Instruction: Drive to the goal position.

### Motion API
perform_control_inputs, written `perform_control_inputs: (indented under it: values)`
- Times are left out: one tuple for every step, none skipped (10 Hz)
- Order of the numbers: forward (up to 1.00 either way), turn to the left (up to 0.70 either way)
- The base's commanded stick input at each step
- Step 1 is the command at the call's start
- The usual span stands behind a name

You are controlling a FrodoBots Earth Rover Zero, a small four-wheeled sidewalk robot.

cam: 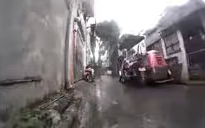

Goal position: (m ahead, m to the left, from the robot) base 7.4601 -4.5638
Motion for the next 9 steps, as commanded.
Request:
perform_control_inputs:
  values:
    - [0.99, 0.00]
    - [0.99, 0.00]
    - [0.99, 0.00]
    - [0.99, 0.00]
    - [0.99, 0.00]
    - [0.99, 0.00]
    - [0.99, 0.00]
    - [0.99, 0.00]
    - [0.99, 0.00]
